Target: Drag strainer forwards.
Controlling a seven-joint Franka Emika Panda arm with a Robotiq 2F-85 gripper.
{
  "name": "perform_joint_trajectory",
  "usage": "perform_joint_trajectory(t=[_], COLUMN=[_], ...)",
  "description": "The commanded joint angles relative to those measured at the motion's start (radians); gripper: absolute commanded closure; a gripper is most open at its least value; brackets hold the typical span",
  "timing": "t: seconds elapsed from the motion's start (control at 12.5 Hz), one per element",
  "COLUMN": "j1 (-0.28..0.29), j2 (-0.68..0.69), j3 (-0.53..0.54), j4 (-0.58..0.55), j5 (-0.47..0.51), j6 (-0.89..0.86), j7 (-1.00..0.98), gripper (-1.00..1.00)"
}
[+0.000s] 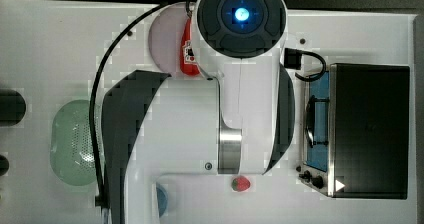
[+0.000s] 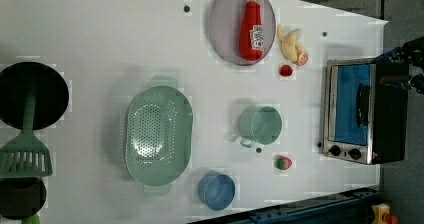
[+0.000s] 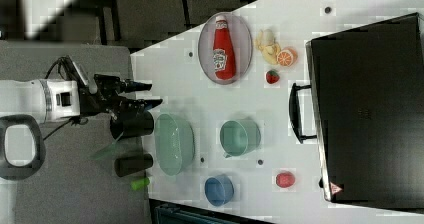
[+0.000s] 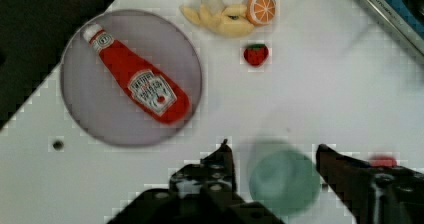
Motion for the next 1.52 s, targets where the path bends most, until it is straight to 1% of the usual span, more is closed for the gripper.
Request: perform_joint_trajectory(t=[0.08, 0.24, 0.48, 0.64, 0.8, 1.2, 1.36, 1.52], j1=[-0.093, -0.088, -0.063, -0.05, -0.045, -0.033, -0.021, 0.008], j2=[-0.312, -0.305, -0.266, -0.223, -0.165, 0.051, 0.145, 0.231], j3=[0.055, 0.071, 0.153, 0.234, 0.327, 0.532, 0.58, 0.594], j4=[-0.255, -0.256, -0.26, -0.261, -0.263, -0.28, -0.281, -0.281], j5=[0.05, 0.06, 0.063, 0.063, 0.063, 0.056, 0.053, 0.051], j6=[-0.118, -0.113, -0.113, -0.097, -0.05, 0.196, 0.287, 0.373], j7=[0.025, 0.027, 0.028, 0.079, 0.202, 0.652, 0.792, 0.886], gripper=[-0.58, -0.99, -1.0, -1.0, -1.0, -1.0, -1.0, -1.0])
